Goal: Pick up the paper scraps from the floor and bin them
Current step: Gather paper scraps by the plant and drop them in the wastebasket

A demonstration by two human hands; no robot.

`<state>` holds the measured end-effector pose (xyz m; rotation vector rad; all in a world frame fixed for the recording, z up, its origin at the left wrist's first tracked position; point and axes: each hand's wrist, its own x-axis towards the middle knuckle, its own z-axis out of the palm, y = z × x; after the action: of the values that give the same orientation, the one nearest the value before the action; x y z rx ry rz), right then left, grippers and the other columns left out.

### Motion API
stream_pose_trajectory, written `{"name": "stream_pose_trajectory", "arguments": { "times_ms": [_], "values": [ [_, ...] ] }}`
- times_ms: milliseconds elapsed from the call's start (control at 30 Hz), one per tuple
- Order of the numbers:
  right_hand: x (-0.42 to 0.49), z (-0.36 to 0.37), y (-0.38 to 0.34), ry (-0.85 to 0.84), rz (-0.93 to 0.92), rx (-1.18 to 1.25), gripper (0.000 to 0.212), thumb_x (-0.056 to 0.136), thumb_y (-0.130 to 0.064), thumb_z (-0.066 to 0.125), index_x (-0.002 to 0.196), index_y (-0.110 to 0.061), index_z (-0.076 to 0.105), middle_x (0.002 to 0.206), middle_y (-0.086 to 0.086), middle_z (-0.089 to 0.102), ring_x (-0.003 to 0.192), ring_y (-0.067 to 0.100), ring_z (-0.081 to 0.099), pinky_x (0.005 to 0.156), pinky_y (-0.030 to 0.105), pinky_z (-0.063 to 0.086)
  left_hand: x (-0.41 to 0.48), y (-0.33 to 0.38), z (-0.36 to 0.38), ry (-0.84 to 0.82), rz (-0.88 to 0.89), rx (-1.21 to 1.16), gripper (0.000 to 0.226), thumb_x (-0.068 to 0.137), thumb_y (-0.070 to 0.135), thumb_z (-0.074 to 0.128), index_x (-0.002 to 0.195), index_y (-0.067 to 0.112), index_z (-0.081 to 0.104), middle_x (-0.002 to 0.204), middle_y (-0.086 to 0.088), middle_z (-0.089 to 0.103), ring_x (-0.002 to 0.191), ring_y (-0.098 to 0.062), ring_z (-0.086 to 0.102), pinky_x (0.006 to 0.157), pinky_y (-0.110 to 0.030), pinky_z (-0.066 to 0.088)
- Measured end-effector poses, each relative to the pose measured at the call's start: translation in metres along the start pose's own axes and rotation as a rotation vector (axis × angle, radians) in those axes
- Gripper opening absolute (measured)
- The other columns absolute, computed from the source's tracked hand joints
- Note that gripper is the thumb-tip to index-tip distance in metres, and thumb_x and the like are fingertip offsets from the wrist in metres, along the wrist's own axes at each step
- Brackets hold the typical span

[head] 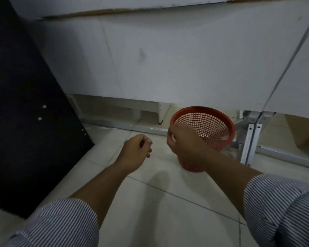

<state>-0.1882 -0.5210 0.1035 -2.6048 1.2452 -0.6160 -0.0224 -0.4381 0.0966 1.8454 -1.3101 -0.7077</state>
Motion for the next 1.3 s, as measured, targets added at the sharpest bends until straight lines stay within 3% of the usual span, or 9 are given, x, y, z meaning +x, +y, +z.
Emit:
{"name": "stream_pose_trajectory", "arguments": {
  "times_ms": [167,400,467,600,800,933,1067,1200,1300],
  "values": [
    [0.016,0.061,-0.061,-0.359,-0.071,0.088,0.023,0.090,-0.040,0.050,0.095,-0.021,0.062,0.099,0.001,0.062,0.091,0.019,0.059,0.080,0.038,0.052,-0.046,-0.072,-0.038,0.027,-0.113,-0.049,0.017,0.099,0.018,0.049,0.096,0.012,0.064,0.088,-0.006,0.069,0.080,-0.017,0.067,0.057,-0.006,0.047],
    [0.012,0.154,-0.155,-0.925,-0.274,-0.020,0.038,0.094,-0.040,0.049,0.109,-0.008,0.062,0.117,0.011,0.062,0.106,0.027,0.058,0.092,0.041,0.049,-0.141,-0.177,-0.065,0.230,-0.318,-0.118,0.016,0.099,0.018,0.050,0.089,0.020,0.062,0.083,-0.003,0.070,0.077,-0.018,0.068,0.066,-0.023,0.055],
    [0.003,0.178,-0.185,-1.014,-0.343,-0.054,0.041,0.094,-0.041,0.048,0.111,-0.005,0.062,0.120,0.013,0.061,0.108,0.028,0.057,0.094,0.042,0.049,-0.175,-0.208,-0.070,0.249,-0.347,-0.067,0.014,0.098,0.018,0.050,0.090,0.019,0.061,0.080,-0.005,0.068,0.072,-0.020,0.065,0.065,-0.031,0.055],
    [-0.028,0.227,-0.244,-1.128,-0.473,-0.092,0.043,0.094,-0.041,0.049,0.113,-0.005,0.061,0.121,0.014,0.061,0.108,0.029,0.058,0.094,0.042,0.050,-0.234,-0.268,-0.080,0.258,-0.388,0.142,0.011,0.096,0.020,0.049,0.090,0.025,0.058,0.081,0.005,0.061,0.071,-0.005,0.054,0.066,-0.023,0.045],
    [-0.064,0.270,-0.285,-1.120,-0.570,-0.017,0.042,0.093,-0.037,0.052,0.128,-0.014,0.051,0.130,0.011,0.052,0.112,0.027,0.054,0.090,0.036,0.046,-0.281,-0.311,-0.087,0.400,-0.336,0.562,0.021,0.087,0.017,0.058,0.107,0.018,0.064,0.108,0.000,0.059,0.100,-0.013,0.054,0.083,-0.018,0.042],
    [-0.086,0.293,-0.302,-1.108,-0.619,0.015,0.049,0.092,-0.037,0.052,0.136,-0.020,0.040,0.132,0.011,0.048,0.112,0.026,0.052,0.087,0.034,0.043,-0.304,-0.334,-0.085,0.402,-0.456,0.757,0.055,0.078,0.027,0.050,0.131,0.009,0.052,0.134,-0.018,0.057,0.128,-0.033,0.044,0.101,-0.045,0.046],
    [-0.103,0.307,-0.307,-1.121,-0.642,0.037,0.051,0.091,-0.037,0.054,0.137,-0.022,0.036,0.125,0.011,0.048,0.107,0.027,0.053,0.084,0.034,0.044,-0.309,-0.342,-0.078,0.268,-0.584,0.709,0.073,0.084,0.033,0.053,0.150,0.017,0.029,0.158,-0.016,0.025,0.145,-0.036,0.020,0.113,-0.053,0.032],
    [-0.112,0.316,-0.307,-1.058,-0.566,0.167,0.053,0.086,-0.036,0.063,0.128,-0.021,0.035,0.117,0.008,0.054,0.097,0.020,0.057,0.077,0.029,0.047,-0.301,-0.341,-0.071,0.307,-0.593,0.696,0.051,0.075,0.024,0.066,0.124,0.015,0.058,0.123,-0.014,0.060,0.108,-0.034,0.059,0.085,-0.043,0.052],
    [-0.120,0.321,-0.302,-1.054,-0.517,0.204,0.043,0.084,-0.029,0.066,0.109,-0.023,0.032,0.090,-0.004,0.054,0.070,0.003,0.052,0.052,0.015,0.033,-0.298,-0.341,-0.074,0.304,-0.571,0.708,0.030,0.066,0.020,0.075,0.092,0.018,0.061,0.091,-0.007,0.061,0.079,-0.026,0.059,0.066,-0.035,0.050]
  ]
}}
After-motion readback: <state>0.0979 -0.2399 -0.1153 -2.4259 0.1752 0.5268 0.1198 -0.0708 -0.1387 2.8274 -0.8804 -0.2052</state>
